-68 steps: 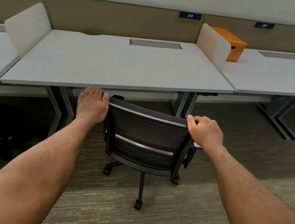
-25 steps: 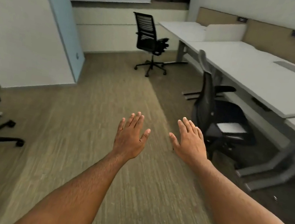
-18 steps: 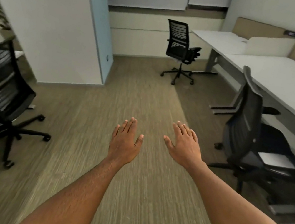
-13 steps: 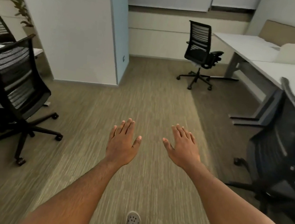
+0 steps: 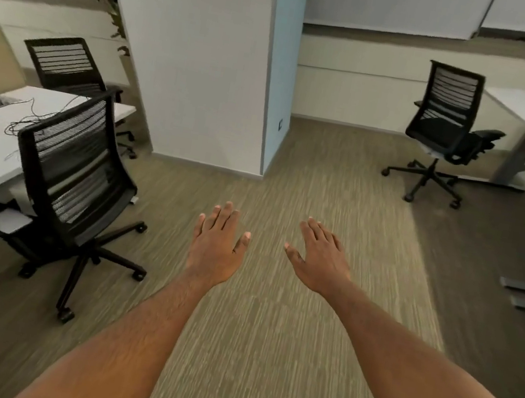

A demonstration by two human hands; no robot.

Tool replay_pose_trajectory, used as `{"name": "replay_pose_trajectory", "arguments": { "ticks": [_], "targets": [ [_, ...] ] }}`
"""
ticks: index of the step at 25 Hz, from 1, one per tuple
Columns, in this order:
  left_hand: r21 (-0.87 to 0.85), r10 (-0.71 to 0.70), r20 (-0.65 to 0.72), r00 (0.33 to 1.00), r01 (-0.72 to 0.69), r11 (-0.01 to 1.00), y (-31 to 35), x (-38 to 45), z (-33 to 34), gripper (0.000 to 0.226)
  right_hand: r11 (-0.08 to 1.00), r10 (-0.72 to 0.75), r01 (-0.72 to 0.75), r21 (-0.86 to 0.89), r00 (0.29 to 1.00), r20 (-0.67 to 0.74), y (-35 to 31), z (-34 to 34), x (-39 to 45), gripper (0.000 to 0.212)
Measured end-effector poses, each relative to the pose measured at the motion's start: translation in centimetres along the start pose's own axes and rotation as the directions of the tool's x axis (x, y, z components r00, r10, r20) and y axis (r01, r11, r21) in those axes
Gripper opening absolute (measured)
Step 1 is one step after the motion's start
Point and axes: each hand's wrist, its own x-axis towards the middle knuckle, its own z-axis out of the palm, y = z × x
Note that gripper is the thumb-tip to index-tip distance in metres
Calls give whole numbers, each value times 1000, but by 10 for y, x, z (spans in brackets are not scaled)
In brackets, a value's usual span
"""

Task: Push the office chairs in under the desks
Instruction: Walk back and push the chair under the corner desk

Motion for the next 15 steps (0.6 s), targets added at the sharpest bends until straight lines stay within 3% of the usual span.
{"name": "replay_pose_trajectory", "arguments": {
  "ticks": [8,15],
  "targets": [
    [-19,13,-3,1000,-13,1000,-41,186,42,62,999,2,-1,-34,1000,16,27,29,177,72],
    [2,197,45,979,-198,980,-58,395,77,62,986,162,-163,-30,986,-42,78,23,357,72]
  ]
}}
